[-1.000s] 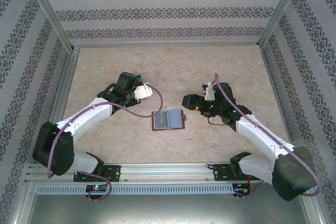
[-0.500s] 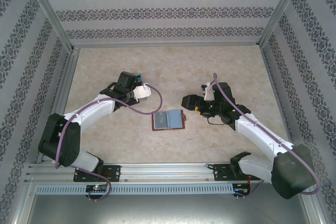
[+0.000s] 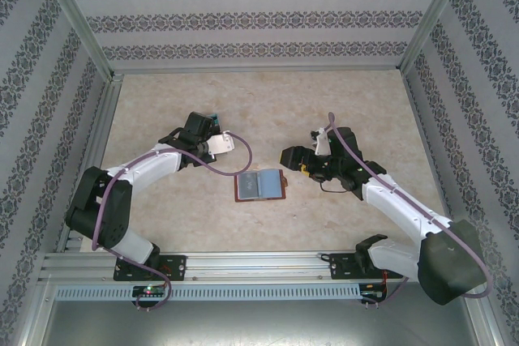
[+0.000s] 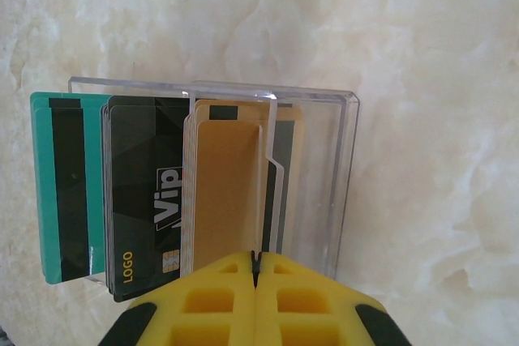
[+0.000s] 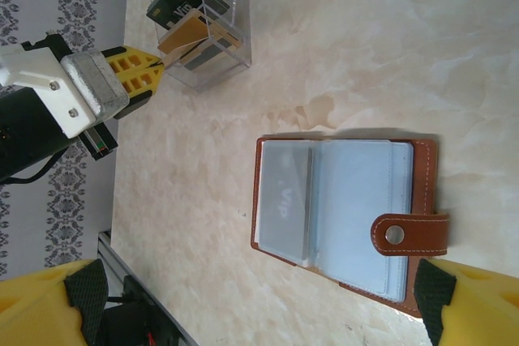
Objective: Take the credit cards out of the card holder
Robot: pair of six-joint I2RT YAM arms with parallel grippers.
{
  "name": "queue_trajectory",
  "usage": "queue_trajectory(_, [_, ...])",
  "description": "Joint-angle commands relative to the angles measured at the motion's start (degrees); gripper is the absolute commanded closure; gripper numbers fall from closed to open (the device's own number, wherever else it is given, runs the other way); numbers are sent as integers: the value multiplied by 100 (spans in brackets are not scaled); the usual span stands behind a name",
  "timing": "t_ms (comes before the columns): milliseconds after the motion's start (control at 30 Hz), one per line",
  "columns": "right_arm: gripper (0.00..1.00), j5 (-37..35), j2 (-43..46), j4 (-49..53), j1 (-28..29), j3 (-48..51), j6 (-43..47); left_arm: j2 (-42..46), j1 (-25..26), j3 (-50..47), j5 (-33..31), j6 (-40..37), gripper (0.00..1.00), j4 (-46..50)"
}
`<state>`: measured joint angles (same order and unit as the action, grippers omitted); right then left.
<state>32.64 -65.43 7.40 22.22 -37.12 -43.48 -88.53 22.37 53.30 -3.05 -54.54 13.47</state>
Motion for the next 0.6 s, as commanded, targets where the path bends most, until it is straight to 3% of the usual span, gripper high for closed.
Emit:
queue_trajectory(0, [2, 137, -73, -122, -77, -93, 43, -111, -66, 74, 64, 96, 91, -169])
queue_trajectory(67, [2, 155, -93, -135, -75, -102, 33, -137, -79, 98, 41, 141, 88, -193])
queue_trajectory(100, [2, 162, -109, -148, -79, -102, 30, -159, -84, 97, 33, 141, 80, -204])
queue_trajectory(167, [2, 172, -119, -150, -77, -111, 32, -189, -99, 104, 24, 153, 73, -213])
queue_trajectory(567, [2, 181, -95, -138, -78, -93, 24, -297, -292, 474, -161, 628, 65, -275])
